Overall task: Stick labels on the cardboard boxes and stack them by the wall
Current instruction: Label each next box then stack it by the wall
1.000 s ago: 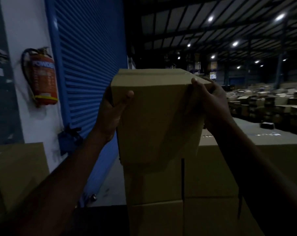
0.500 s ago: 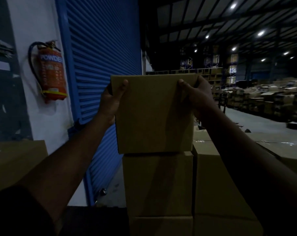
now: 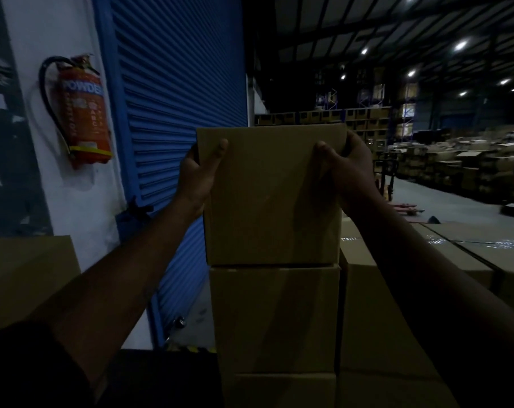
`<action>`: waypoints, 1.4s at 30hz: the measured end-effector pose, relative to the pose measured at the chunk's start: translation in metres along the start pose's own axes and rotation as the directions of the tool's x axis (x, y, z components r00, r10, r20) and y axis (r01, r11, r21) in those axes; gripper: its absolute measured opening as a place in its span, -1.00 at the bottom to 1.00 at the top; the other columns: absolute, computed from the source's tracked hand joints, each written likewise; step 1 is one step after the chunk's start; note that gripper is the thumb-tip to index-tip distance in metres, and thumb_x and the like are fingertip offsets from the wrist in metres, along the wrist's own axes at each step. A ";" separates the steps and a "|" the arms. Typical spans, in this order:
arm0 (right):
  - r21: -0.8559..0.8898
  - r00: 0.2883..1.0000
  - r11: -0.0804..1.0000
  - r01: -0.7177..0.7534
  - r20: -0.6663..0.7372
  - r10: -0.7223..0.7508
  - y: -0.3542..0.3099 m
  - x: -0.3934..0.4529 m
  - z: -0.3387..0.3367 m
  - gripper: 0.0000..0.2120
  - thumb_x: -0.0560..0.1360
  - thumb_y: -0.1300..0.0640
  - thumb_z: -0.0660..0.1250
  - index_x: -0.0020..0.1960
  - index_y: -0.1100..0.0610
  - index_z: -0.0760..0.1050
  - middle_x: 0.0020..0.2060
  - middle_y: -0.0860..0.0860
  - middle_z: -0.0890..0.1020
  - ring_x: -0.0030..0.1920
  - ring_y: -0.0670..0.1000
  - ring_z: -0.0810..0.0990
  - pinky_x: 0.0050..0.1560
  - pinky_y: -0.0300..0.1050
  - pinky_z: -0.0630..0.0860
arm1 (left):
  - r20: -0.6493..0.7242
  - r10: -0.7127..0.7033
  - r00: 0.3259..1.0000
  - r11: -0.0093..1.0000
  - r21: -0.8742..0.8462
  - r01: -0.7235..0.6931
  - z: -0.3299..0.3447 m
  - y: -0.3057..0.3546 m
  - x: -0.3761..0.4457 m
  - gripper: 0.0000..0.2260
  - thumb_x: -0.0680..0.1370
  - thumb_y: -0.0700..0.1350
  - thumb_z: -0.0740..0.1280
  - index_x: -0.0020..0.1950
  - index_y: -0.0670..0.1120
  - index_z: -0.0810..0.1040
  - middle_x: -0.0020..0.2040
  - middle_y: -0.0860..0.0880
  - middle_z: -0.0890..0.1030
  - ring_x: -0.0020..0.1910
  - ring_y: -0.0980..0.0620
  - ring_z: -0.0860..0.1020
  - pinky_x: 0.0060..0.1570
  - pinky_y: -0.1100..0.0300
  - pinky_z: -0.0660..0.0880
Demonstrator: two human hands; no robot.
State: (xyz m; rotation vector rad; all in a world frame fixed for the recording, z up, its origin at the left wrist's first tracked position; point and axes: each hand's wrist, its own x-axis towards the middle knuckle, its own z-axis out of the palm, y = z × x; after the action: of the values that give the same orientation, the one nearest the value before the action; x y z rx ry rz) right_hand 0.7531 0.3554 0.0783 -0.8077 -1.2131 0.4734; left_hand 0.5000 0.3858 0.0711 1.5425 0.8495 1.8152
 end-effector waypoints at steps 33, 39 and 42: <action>-0.156 0.977 0.977 0.147 0.175 -0.119 0.046 -0.226 0.126 -0.54 0.51 0.14 0.37 0.37 0.05 0.36 0.25 -0.10 0.47 0.21 -0.06 0.49 0.14 0.07 0.54 | -0.132 0.045 0.990 0.921 0.390 0.010 -0.137 -0.058 -0.189 -0.37 0.55 0.02 0.43 0.56 0.05 0.25 0.49 0.20 0.33 0.45 0.30 0.29 0.34 0.45 0.23; -0.102 0.939 0.994 0.040 0.344 -0.003 0.062 -0.275 0.215 -0.56 0.50 0.14 0.38 0.35 0.07 0.40 0.26 -0.06 0.49 0.21 -0.15 0.46 0.20 -0.21 0.46 | -0.303 0.005 0.953 0.885 0.446 0.137 -0.223 -0.063 -0.222 -0.40 0.53 0.07 0.43 0.52 0.07 0.30 0.50 0.17 0.33 0.42 0.27 0.29 0.31 0.41 0.29; -0.086 0.908 0.996 -0.034 0.414 0.067 0.062 -0.295 0.263 -0.57 0.51 0.13 0.37 0.34 0.10 0.40 0.25 -0.07 0.49 0.23 -0.11 0.46 0.25 -0.16 0.44 | -0.371 -0.036 0.928 0.895 0.400 0.195 -0.269 -0.065 -0.227 -0.33 0.47 0.09 0.44 0.52 0.01 0.29 0.49 0.09 0.35 0.40 0.19 0.36 0.28 0.30 0.39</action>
State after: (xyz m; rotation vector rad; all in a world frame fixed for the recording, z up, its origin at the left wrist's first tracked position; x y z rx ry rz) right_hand 0.4190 0.2623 -0.1222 -0.8293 -1.6170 0.6692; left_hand 0.2685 0.2236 -0.1488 1.3846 1.5761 1.9331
